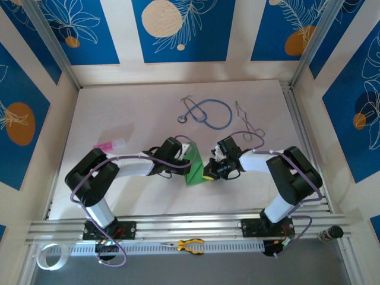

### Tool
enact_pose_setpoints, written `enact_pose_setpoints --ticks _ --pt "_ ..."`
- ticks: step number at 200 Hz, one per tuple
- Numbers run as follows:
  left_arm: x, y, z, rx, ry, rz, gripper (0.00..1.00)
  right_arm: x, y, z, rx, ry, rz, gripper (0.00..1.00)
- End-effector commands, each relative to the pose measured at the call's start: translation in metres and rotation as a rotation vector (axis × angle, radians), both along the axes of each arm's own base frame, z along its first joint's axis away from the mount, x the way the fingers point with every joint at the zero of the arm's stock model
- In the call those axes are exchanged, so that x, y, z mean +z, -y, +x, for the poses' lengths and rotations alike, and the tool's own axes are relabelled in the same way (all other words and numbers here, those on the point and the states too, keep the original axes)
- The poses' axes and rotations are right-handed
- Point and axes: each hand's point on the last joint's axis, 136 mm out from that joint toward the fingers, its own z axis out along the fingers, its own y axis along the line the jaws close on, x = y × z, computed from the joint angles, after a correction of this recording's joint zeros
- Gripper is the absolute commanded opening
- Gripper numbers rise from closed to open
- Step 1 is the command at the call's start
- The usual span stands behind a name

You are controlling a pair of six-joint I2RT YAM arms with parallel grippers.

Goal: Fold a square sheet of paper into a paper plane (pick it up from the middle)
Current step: Fold the triangle a second time at the center of the table.

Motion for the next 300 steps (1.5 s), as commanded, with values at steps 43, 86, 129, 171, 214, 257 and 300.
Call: enact_pose_setpoints --ticks 43,86,129,171,214,257,300 --pt "0.001 -0.007 -0.007 0.04 -0.032 -0.05 0.0 -0.01 0.009 -0.019 -0.041 -0.119 -0.079 0.05" --pt "0.004 -0.008 -0.003 0.056 -0.008 -0.05 0.0 -0.015 0.008 -0.022 -0.048 -0.144 -0.094 0.05" --pt "0.002 -0.015 -0.001 0.048 0.011 0.006 0.0 -0.018 0.011 -0.025 -0.053 -0.153 -0.116 0.05" --pt "0.001 -0.018 -0.001 0.061 0.01 0.013 0.0 -0.018 0.01 -0.025 -0.053 -0.153 -0.114 0.05" --pt "0.003 -0.017 0.003 0.063 0.025 0.018 0.0 -0.019 0.01 -0.026 -0.05 -0.159 -0.115 0.05" --pt "0.002 -0.018 0.005 0.064 0.032 0.034 0.0 -0.021 0.01 -0.026 -0.051 -0.161 -0.117 0.05" --pt "0.0 -0.019 0.004 0.064 0.031 0.036 0.0 -0.023 0.009 -0.026 -0.05 -0.167 -0.12 0.05"
